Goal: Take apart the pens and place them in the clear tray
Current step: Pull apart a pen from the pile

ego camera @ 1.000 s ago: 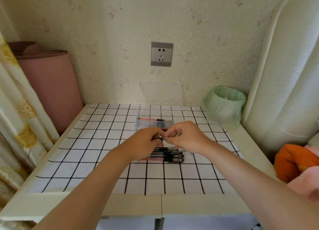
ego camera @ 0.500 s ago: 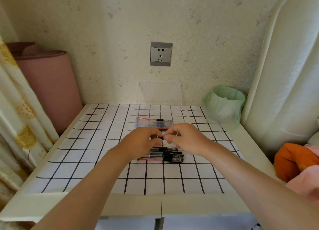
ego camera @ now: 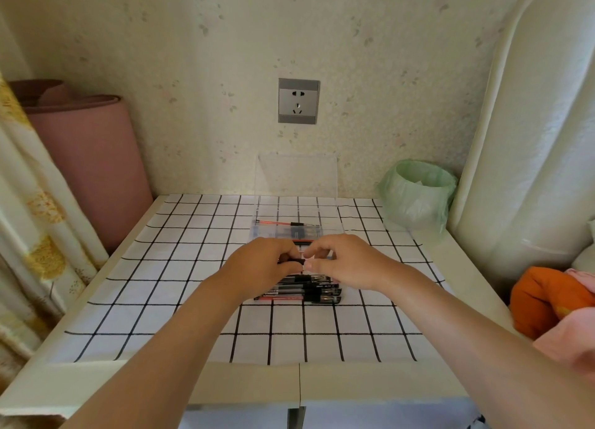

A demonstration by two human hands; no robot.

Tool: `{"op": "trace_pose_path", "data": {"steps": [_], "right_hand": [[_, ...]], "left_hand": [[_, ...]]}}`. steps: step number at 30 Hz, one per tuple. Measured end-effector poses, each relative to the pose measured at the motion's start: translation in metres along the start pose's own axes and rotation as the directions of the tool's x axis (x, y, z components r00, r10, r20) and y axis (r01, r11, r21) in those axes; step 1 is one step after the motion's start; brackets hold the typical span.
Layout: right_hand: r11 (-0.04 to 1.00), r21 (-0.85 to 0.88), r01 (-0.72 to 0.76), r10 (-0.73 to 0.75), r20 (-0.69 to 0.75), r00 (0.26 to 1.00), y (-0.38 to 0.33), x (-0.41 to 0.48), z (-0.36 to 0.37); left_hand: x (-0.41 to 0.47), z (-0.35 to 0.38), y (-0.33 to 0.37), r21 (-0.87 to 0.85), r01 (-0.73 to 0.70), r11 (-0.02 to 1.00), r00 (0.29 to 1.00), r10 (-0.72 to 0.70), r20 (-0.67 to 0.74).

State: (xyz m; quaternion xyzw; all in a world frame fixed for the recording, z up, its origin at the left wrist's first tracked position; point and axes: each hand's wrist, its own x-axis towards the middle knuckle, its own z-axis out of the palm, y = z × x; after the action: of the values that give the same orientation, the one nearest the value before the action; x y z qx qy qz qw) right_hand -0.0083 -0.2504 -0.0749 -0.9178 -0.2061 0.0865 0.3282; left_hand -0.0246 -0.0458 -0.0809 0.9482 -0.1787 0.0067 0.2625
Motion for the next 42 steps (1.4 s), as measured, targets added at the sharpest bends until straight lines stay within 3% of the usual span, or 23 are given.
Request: {"op": "trace_pose_path", "data": {"steps": [42], "right_hand": [[0.995,-0.096,0.025,-0.024,0.010,1.000,-0.0003,0.0013,-0.0015]], "left_hand": [[0.0024,0.0016,-0.0043,0.039,-0.048,0.998,0.999,0.048,-0.013]]}}
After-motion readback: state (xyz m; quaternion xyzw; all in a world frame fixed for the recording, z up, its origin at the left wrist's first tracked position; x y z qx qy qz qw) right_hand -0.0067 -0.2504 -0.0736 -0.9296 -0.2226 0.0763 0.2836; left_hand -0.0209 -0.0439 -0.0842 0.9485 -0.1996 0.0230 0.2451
